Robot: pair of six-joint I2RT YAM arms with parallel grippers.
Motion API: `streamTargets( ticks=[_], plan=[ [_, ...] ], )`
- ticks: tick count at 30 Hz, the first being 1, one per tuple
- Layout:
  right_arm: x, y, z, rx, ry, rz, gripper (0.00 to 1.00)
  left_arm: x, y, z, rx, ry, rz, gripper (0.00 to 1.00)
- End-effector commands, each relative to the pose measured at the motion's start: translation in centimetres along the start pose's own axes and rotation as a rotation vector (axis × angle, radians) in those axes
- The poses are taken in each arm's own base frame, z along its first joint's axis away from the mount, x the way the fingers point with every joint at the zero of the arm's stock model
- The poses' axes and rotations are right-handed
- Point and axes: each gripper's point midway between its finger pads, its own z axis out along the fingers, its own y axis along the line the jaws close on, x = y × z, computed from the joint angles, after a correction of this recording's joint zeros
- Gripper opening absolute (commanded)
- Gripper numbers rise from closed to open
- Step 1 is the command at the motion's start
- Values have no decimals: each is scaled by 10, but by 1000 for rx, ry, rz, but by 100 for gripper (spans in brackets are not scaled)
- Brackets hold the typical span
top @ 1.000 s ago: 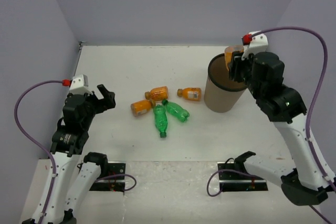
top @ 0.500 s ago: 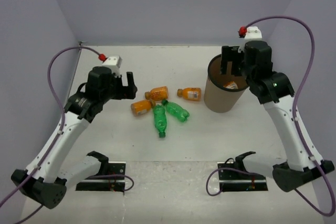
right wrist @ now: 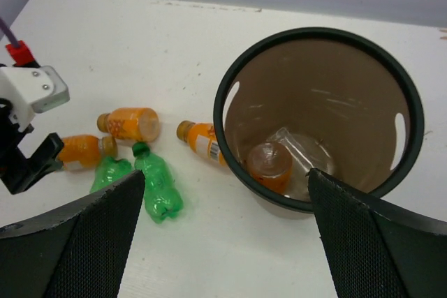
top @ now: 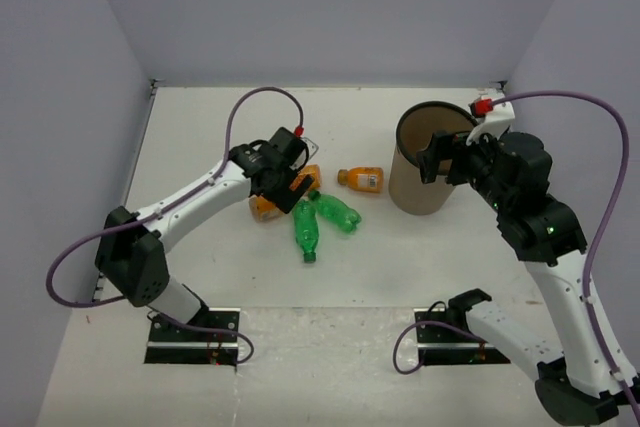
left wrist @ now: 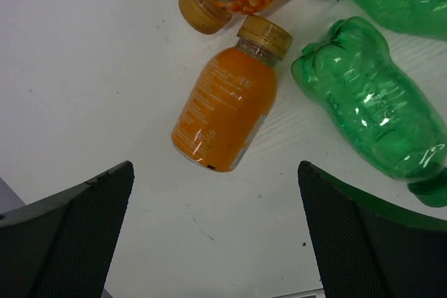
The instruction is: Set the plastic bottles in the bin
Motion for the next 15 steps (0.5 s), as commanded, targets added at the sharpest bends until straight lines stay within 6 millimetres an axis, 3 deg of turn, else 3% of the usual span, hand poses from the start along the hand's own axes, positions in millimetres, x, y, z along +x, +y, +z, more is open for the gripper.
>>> streamTargets(
  ticks=[1, 8, 13, 15],
  plan=[
    [-5, 9, 0, -58, -36, -7, 99, -1, 8, 5, -18, 40, 94, 100],
    [-8, 23, -8, -134, -60, -20, 99, 15, 2, 36, 28, 150, 102, 100],
    [-8, 27, -9, -159, -64, -26, 99, 20, 18, 56, 2, 178, 54, 100],
    [-8, 29, -10, -171, -65, -27, 99, 18, 15, 63, 33, 177, 34, 97]
  ],
)
